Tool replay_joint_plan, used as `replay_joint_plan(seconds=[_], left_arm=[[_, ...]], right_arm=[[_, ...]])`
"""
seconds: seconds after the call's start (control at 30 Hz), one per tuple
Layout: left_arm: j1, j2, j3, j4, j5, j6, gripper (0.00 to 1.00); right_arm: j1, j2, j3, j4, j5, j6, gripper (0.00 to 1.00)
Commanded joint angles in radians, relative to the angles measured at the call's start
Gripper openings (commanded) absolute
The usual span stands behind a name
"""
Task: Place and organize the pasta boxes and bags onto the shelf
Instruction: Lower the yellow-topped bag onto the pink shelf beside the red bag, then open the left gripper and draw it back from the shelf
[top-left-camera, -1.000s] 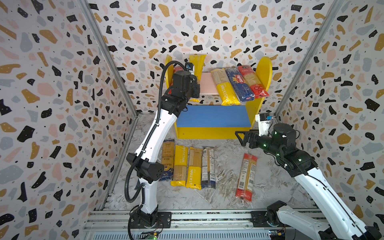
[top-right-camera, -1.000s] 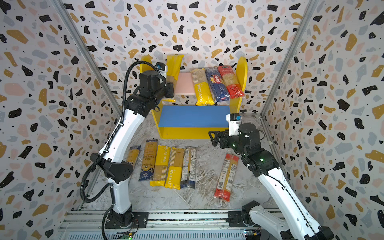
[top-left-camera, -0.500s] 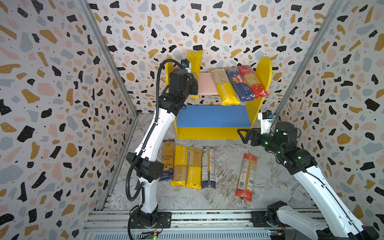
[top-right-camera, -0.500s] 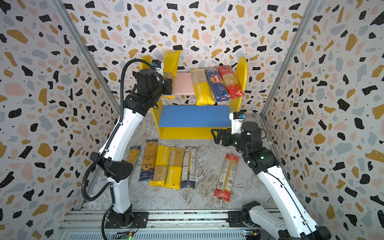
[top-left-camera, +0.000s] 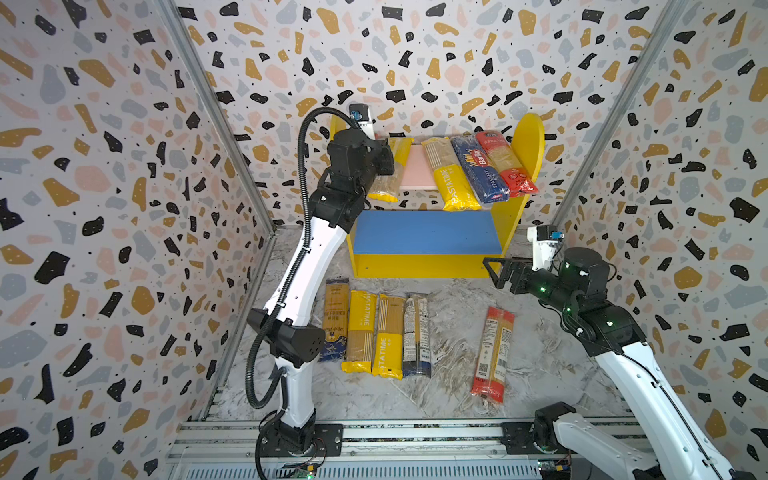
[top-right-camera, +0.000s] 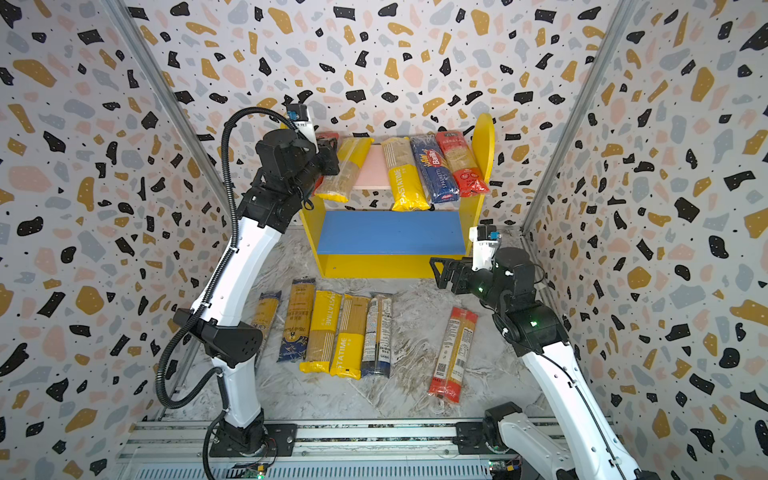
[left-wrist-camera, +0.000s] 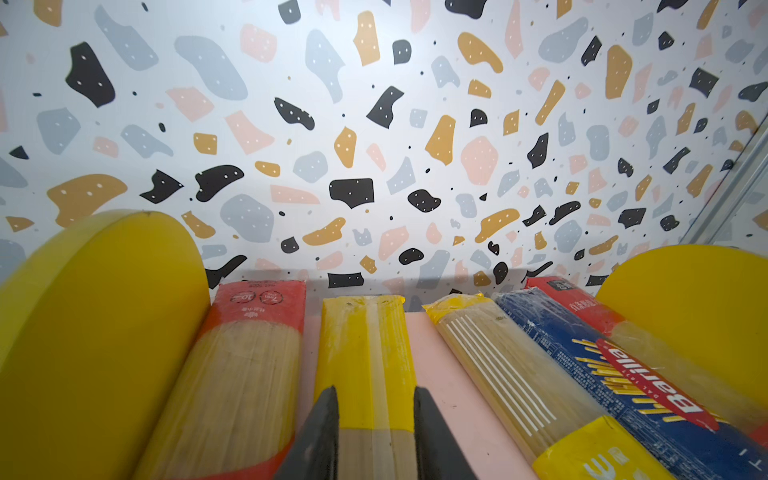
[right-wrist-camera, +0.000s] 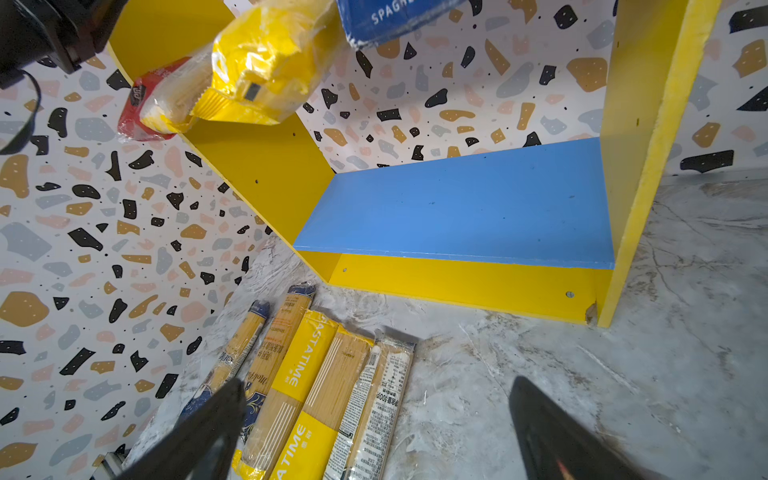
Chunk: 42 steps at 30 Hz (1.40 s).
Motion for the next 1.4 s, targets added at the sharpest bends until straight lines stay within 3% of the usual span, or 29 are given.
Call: replay_joint_plan(seconds=[0.0, 0.1, 0.23, 0.4, 0.6, 0.87, 1.03, 1.17, 1.37], left_arm=[[0.004, -0.047, 0.006, 0.072, 0.023, -0.022, 0.31], [0.004, -0.068, -0.014, 0.075, 0.061, -0.048, 0.31], [-0.01, -0.115, -0.085, 0.084, 0.105, -0.069, 0.38], [-0.08, -0.211, -0.238, 0.103, 0.071, -0.048, 0.47], [-0.171, -0.326, -0.422, 0.146, 0.016, -0.052, 0.51], [-0.208, -0.18, -0.22, 0.028, 0.005, -0.098, 0.5], [-0.242, -0.132, -0.192, 0.014, 0.003, -0.127, 0.48], [-0.321, -0.204, -0.371, 0.047, -0.059, -0.123, 0.47], [-0.453, -0.458, -0.863, 0.169, -0.203, -0.168, 0.57]], right_arm=[[-0.006, -0.02, -0.007, -0.008, -0.015, 0.005, 0.99], [-0.006, -0.024, -0.012, -0.003, -0.022, 0.007, 0.99], [-0.006, -0.028, -0.012, -0.016, -0.01, 0.008, 0.99], [-0.006, -0.047, -0.013, -0.053, 0.03, 0.007, 0.99], [-0.006, -0.093, -0.024, -0.082, 0.037, 0.01, 0.99], [-0.006, -0.132, -0.035, -0.096, 0.025, 0.019, 0.99], [-0.006, -0.147, -0.031, -0.126, 0.047, 0.007, 0.99], [-0.006, -0.158, -0.035, -0.162, 0.082, 0.016, 0.99], [-0.006, -0.198, -0.016, -0.252, 0.193, 0.01, 0.99]])
